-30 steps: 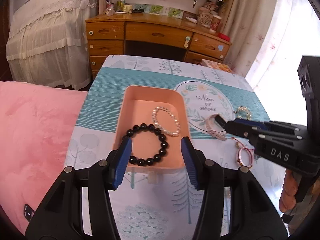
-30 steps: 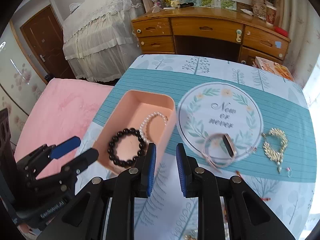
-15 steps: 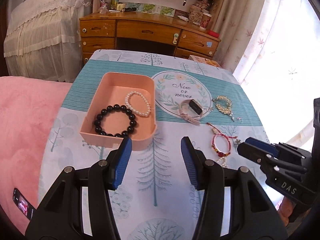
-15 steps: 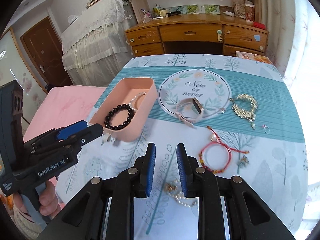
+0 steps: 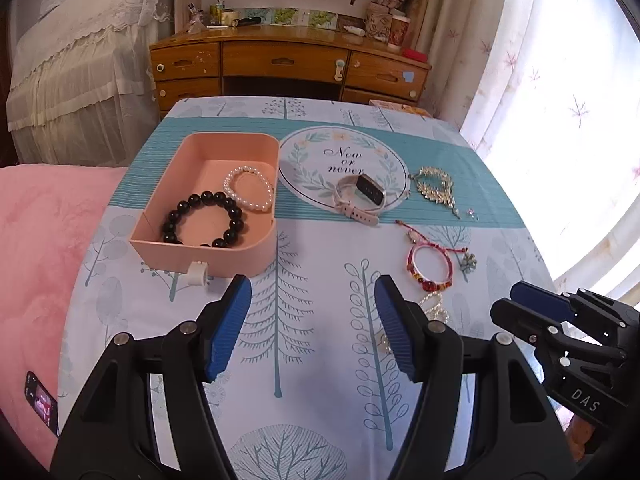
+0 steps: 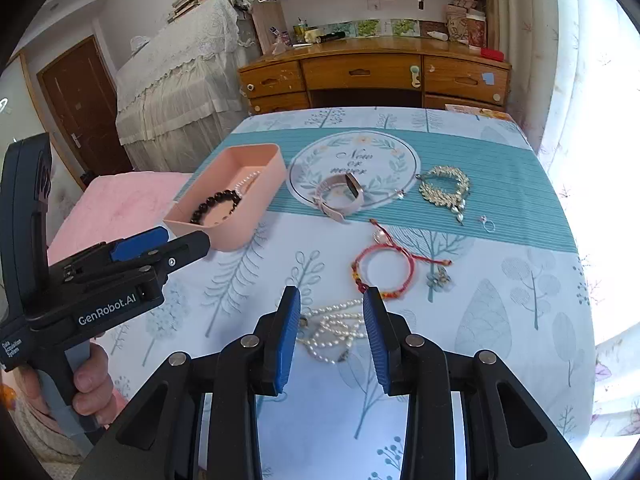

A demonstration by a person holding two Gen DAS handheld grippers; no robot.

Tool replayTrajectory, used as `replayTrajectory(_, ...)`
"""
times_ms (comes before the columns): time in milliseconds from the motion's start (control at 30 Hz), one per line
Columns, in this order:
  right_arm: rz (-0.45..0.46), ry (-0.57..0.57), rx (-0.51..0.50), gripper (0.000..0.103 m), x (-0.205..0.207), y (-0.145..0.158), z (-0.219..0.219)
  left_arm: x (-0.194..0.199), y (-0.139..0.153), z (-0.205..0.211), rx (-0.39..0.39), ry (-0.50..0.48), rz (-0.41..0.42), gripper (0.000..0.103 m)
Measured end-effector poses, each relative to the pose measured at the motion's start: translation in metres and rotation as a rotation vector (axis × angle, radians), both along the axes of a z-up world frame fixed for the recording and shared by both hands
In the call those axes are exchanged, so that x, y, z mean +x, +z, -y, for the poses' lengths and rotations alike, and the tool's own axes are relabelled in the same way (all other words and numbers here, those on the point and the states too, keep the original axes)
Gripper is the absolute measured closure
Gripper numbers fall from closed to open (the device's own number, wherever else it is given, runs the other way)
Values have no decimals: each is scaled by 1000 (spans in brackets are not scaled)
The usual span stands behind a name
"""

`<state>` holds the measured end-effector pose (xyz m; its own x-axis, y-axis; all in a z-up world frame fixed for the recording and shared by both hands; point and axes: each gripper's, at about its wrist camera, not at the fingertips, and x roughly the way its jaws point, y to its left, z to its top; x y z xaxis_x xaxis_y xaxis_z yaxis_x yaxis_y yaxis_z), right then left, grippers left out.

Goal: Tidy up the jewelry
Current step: 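Withdraw both tools from the pink box toward the long pearl necklace, then grasp the gold charm with the left tool while the right tool grasps the pearl necklace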

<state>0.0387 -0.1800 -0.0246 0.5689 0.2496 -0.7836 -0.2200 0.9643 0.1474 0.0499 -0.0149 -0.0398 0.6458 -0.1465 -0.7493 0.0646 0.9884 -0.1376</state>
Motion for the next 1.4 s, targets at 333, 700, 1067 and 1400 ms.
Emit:
replayTrajectory(333,-98,-41,-24,70,6,-39,25,5,-28,27,68,-83,-41,42)
replayTrajectory(700,-167,-25,-10,70,19,-71,30,9,-65,51,51,-229,-144,42)
replayTrajectory(1067,-181,-1,9,70,22,-80,29,13,-74,65,45,-295,-155,42)
replayTrajectory(1400,-193,-3,24,70,21,-83,33,22,-86,74,35,-299,-192,69)
